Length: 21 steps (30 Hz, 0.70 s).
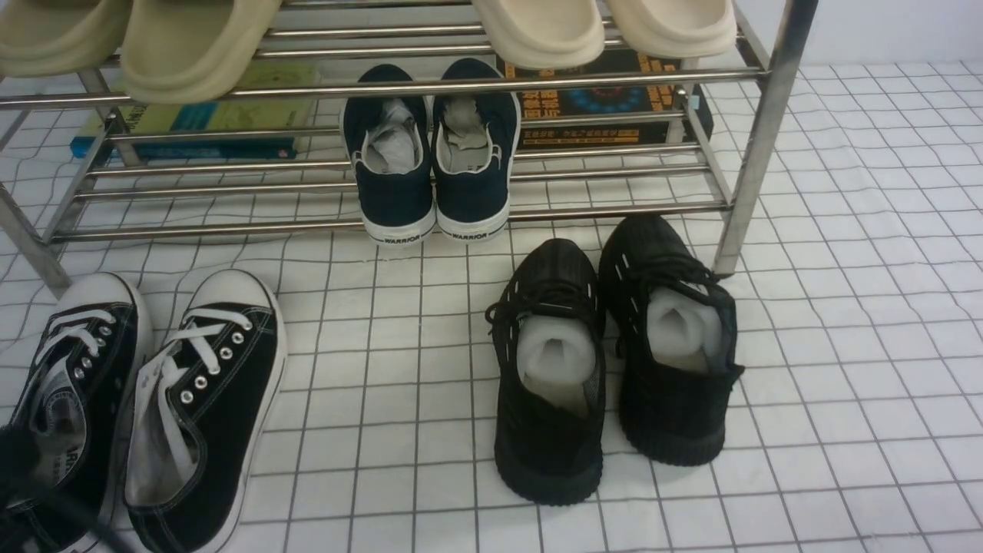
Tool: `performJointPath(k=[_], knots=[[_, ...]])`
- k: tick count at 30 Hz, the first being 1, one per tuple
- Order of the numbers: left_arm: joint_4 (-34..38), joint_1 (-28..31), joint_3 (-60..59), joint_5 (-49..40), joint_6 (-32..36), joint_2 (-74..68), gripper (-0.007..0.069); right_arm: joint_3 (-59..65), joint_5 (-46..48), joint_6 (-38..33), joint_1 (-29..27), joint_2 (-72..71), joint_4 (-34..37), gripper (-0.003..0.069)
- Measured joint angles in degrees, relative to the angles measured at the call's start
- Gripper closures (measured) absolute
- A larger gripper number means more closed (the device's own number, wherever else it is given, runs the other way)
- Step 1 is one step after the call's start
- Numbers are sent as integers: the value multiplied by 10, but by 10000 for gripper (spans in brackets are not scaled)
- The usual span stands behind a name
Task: Take the shoes off the shelf with your hand from the white checkered tablecloth.
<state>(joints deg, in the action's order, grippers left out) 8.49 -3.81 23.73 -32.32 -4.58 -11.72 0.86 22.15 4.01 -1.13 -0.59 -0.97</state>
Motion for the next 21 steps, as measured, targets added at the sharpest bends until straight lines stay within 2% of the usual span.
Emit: performJointPath(k=[6,21], knots=[[0,0,-51,34,2,66,623,0,0,0,0,0,0,420],[-36,0,-95,55,5,72,620,0,0,0,0,0,0,420]])
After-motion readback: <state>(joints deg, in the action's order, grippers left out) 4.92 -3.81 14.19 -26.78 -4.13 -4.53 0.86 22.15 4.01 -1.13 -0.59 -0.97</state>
